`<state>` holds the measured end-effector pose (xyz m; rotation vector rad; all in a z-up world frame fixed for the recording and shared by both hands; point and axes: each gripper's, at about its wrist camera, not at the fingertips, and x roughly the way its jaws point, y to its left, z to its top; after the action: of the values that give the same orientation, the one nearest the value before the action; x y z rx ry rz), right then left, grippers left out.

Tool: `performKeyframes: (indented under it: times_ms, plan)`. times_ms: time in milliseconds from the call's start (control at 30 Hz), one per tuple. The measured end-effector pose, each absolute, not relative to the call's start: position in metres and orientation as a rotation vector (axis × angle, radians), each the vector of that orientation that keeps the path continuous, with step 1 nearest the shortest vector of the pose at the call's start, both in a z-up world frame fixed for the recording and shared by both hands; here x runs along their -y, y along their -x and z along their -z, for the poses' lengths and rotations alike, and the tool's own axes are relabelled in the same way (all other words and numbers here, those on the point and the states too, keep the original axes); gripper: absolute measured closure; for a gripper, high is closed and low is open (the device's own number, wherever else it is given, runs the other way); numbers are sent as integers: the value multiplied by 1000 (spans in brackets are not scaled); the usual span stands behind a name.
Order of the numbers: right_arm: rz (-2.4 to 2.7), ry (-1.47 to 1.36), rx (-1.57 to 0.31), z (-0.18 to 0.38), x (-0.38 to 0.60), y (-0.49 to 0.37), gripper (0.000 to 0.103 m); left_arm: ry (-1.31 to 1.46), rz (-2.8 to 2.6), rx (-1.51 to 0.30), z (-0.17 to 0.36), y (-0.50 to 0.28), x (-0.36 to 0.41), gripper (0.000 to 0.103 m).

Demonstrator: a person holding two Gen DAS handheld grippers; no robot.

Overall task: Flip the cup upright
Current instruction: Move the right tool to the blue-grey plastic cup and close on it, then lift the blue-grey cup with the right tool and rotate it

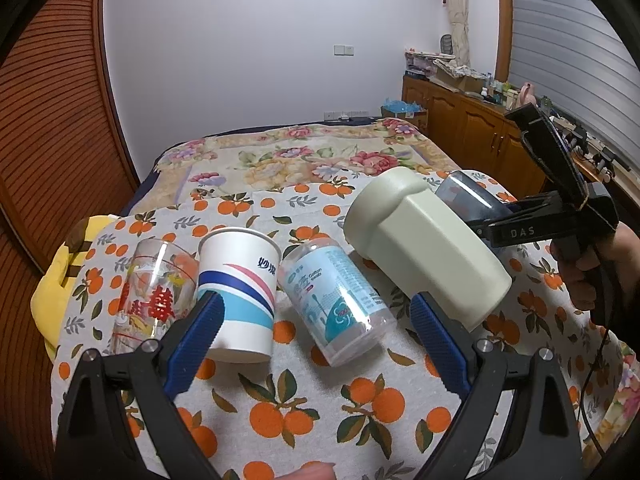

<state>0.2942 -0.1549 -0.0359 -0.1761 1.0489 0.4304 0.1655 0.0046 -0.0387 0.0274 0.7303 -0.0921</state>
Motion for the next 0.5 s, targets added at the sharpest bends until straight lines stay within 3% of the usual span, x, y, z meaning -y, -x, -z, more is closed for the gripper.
performKeyframes:
  times_ms: [500]
  plan:
    - [-417, 127, -958, -5, 180, -230, 36, -32, 93, -683, 22, -123, -2, 8]
